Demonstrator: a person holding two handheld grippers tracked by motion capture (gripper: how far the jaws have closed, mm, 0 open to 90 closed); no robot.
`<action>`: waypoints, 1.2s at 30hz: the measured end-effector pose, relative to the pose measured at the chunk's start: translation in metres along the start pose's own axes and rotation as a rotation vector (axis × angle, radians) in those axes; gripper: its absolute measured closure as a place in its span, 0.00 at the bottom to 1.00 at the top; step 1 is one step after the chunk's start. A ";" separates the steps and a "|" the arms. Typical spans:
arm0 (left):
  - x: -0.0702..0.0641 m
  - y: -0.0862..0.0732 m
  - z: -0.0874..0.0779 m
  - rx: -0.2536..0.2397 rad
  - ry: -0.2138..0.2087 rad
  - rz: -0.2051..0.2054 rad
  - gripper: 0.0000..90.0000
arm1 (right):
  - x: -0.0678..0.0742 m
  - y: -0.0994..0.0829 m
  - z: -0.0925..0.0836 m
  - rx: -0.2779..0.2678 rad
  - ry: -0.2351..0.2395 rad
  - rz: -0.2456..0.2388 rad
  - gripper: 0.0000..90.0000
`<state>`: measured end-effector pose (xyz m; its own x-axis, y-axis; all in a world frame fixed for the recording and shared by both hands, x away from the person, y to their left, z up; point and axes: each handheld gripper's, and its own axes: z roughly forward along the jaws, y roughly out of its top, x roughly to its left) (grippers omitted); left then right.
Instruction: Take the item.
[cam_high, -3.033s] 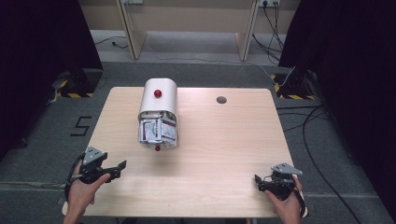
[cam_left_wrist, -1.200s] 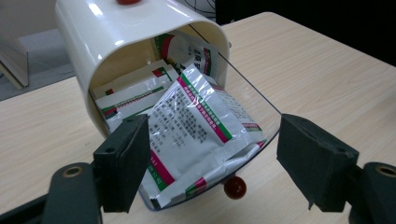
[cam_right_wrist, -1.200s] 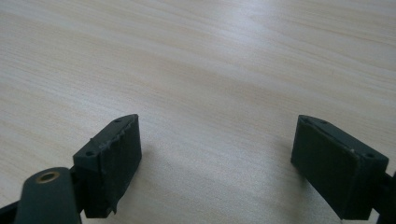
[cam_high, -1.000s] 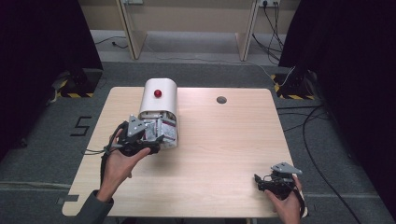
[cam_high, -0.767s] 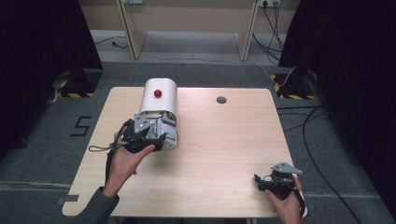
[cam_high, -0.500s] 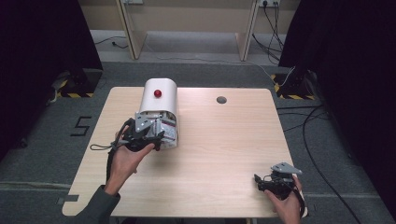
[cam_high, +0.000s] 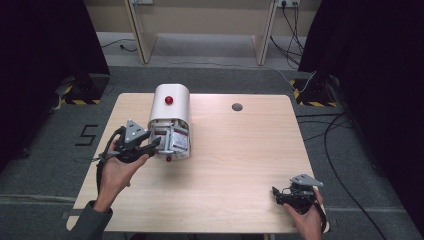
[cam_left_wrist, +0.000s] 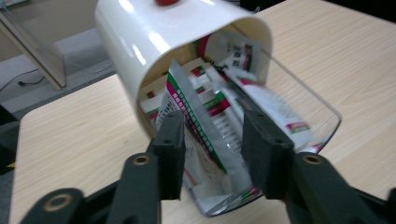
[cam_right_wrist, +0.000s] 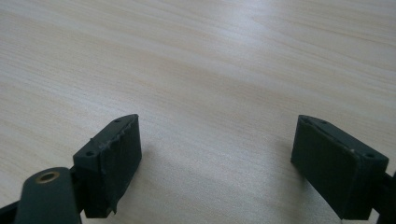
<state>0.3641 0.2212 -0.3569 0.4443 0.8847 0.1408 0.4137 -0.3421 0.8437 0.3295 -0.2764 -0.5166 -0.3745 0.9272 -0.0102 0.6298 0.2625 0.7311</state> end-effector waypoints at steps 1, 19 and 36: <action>0.000 0.000 0.000 0.000 0.000 0.000 0.68 | 0.000 0.000 0.000 0.000 0.000 0.000 0.18; 0.002 -0.013 0.001 -0.030 0.021 0.063 0.95 | 0.000 0.000 0.000 0.000 0.000 -0.001 0.18; 0.014 0.003 -0.042 -0.110 -0.057 0.070 0.96 | 0.000 0.000 0.000 0.000 0.001 0.000 0.18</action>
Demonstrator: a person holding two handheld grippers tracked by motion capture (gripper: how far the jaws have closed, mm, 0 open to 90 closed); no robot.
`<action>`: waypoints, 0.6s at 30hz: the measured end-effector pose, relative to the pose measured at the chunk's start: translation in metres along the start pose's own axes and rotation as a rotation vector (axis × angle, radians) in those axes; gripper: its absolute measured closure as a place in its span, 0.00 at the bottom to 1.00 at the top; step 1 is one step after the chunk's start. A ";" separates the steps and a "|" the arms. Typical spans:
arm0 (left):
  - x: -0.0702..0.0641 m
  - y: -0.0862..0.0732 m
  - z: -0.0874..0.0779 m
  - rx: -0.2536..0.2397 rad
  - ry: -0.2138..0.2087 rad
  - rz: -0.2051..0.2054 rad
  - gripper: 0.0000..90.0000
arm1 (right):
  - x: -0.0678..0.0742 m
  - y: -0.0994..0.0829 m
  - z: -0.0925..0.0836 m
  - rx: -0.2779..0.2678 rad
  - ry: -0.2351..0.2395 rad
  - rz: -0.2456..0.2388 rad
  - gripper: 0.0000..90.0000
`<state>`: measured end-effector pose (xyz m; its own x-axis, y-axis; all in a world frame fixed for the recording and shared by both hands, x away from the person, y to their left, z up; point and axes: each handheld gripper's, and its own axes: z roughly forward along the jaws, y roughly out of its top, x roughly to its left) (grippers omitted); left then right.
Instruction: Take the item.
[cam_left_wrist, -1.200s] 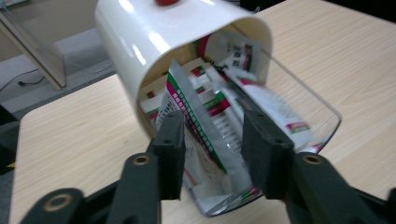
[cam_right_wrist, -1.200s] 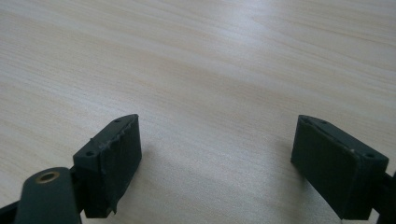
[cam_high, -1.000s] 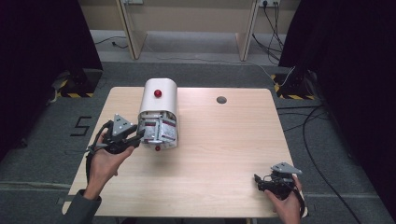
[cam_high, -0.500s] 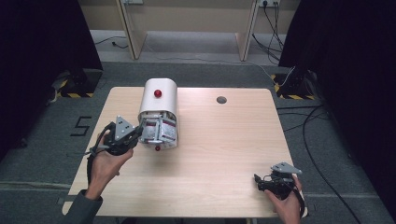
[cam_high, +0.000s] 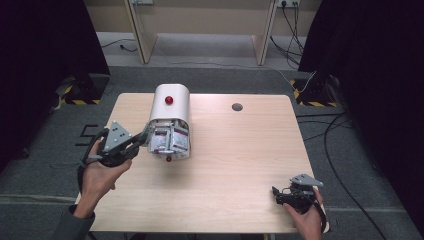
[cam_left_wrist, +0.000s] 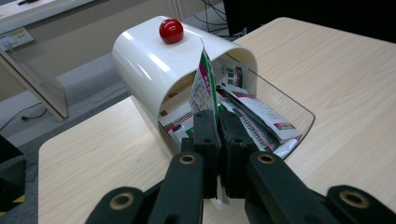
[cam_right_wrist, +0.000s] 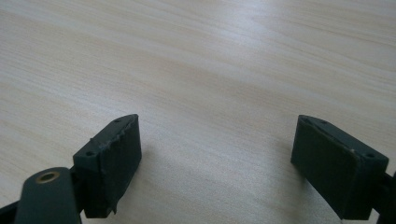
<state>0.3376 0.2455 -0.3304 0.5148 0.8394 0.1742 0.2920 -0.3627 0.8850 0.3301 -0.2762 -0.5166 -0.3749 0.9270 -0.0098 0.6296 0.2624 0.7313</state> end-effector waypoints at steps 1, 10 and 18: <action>0.003 0.000 -0.005 -0.006 -0.004 -0.006 0.96 | 0.000 0.000 0.000 -0.001 0.000 -0.003 0.18; 0.015 -0.003 -0.019 -0.018 0.004 -0.023 0.96 | 0.000 0.000 0.000 -0.001 0.000 -0.002 0.18; 0.033 -0.014 -0.025 -0.001 0.054 -0.048 0.96 | 0.000 0.000 0.001 -0.002 0.001 -0.003 0.18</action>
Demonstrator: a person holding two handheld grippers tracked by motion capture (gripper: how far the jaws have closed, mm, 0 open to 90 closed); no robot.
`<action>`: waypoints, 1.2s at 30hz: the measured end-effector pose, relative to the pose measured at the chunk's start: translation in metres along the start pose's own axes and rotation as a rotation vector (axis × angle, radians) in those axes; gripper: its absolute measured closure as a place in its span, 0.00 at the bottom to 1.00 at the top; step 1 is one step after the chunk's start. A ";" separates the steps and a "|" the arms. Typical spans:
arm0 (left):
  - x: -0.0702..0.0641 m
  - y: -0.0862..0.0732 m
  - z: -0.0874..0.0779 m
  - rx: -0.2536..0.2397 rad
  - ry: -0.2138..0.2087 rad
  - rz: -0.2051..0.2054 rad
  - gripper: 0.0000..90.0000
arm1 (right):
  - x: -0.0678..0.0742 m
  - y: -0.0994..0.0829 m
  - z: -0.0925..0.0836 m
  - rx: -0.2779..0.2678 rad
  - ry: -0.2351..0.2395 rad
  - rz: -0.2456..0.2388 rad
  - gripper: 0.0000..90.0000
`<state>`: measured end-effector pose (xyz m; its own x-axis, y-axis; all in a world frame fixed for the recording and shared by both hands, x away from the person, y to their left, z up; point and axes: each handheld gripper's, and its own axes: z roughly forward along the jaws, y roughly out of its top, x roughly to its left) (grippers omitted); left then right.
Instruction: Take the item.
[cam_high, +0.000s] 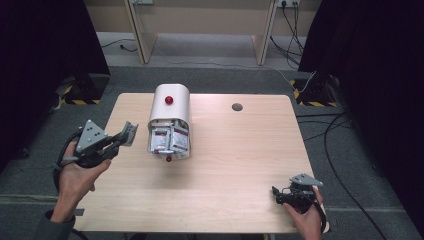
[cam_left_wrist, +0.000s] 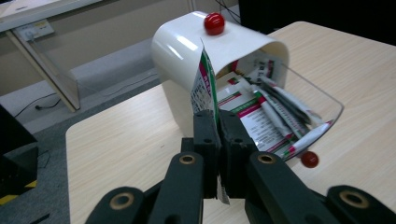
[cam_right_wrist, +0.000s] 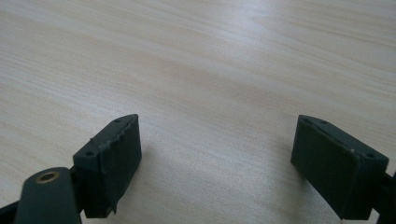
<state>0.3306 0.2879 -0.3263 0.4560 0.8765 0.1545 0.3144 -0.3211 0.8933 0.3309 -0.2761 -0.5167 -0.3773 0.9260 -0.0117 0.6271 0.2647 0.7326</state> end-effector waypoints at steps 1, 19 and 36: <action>0.003 -0.002 0.000 0.003 0.005 -0.003 0.96 | 0.000 0.000 0.000 0.000 0.000 0.000 0.18; 0.043 -0.055 0.026 0.114 0.115 -0.053 0.96 | 0.000 0.001 0.000 0.004 -0.001 0.009 0.18; 0.064 -0.097 0.069 0.203 0.181 -0.062 0.96 | 0.000 0.001 0.001 0.002 -0.001 0.003 0.18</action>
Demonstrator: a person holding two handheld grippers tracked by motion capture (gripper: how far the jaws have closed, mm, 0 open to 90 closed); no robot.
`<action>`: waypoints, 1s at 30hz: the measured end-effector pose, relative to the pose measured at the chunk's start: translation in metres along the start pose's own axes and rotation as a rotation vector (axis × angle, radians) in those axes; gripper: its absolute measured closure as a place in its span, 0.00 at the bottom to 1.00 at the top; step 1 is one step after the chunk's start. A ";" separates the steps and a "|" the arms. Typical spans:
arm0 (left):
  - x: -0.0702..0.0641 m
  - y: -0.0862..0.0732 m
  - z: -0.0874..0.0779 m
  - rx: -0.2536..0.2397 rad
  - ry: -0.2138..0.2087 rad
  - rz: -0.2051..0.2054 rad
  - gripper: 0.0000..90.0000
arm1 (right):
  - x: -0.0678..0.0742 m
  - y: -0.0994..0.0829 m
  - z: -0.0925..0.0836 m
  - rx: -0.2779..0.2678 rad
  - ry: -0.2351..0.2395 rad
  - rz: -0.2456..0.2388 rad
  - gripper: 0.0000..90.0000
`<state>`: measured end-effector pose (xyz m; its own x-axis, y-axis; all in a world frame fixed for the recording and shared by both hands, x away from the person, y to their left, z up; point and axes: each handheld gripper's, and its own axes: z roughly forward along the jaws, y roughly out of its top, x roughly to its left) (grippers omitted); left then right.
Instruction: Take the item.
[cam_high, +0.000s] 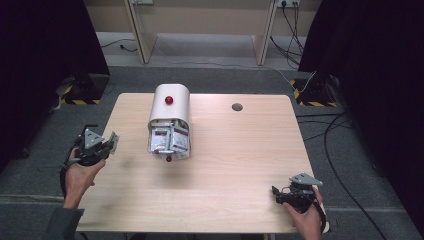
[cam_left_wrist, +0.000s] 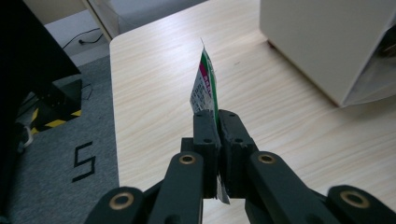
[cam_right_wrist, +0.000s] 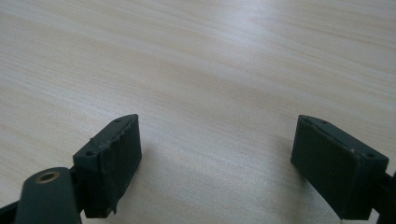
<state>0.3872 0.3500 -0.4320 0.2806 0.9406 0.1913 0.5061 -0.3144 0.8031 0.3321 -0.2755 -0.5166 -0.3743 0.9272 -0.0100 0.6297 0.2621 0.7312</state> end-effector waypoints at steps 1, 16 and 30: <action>0.000 -0.002 0.002 0.009 0.008 0.007 0.96 | 0.000 0.000 0.000 0.000 0.000 0.000 0.18; -0.007 -0.019 0.043 0.117 0.085 0.085 0.95 | 0.000 0.000 0.000 -0.001 0.000 -0.003 0.18; -0.014 -0.018 0.057 0.136 0.085 0.099 0.95 | 0.000 0.000 0.000 -0.001 0.000 -0.003 0.18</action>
<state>0.4205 0.3349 -0.4816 0.2680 0.9096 0.3174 0.5867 -0.4154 0.6952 0.3324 -0.2757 -0.5166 -0.3764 0.9264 -0.0123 0.6279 0.2648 0.7319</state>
